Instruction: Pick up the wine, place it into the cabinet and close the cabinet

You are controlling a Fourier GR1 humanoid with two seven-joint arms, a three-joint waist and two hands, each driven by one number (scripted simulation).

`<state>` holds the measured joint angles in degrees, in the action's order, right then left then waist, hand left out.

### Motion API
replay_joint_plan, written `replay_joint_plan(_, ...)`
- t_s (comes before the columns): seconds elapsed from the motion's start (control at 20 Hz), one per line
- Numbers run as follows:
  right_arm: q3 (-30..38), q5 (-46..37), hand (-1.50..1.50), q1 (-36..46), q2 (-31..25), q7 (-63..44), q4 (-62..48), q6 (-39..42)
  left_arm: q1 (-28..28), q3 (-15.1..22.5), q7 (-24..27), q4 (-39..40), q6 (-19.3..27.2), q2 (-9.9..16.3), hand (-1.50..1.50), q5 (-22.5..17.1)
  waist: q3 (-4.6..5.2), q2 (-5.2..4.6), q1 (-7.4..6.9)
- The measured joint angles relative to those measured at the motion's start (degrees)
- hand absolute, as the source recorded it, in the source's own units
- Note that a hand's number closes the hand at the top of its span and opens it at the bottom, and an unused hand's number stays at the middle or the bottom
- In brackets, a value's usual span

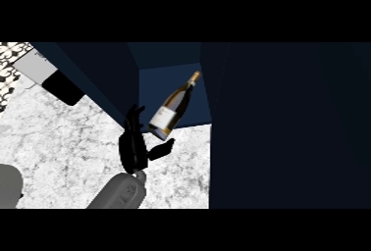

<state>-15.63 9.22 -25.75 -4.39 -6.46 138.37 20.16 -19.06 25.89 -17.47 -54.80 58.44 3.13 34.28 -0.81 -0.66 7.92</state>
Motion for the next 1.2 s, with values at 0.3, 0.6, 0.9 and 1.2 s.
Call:
replay_joint_plan(0.3, 0.16, 0.24, -1.50, -0.28, 0.42, 0.00, -0.11, -0.27, -9.65, -0.59, -7.40, 8.34, -5.01, -2.68, -1.50, 1.43, 0.51, -0.56, 0.01)
replay_joint_plan(0.6, 0.16, 0.61, -1.50, -0.52, 0.43, -0.44, 0.14, -0.32, -25.42, -4.99, -5.98, 17.35, -9.55, -2.90, -1.50, -0.86, 0.88, -1.09, -0.28)
replay_joint_plan(0.9, 0.70, 0.90, -1.50, -0.19, 0.30, -0.52, -0.06, -0.09, -30.02, -8.52, 3.66, 19.87, -10.11, -3.07, -1.50, -9.51, 1.02, -1.34, -0.93)
replay_joint_plan(1.2, -0.10, 1.12, -1.50, -0.81, 0.37, -1.14, 0.25, -0.36, -31.16, -10.10, 13.65, 20.08, -8.61, -3.12, -1.50, -18.45, 1.04, -0.99, -1.51)
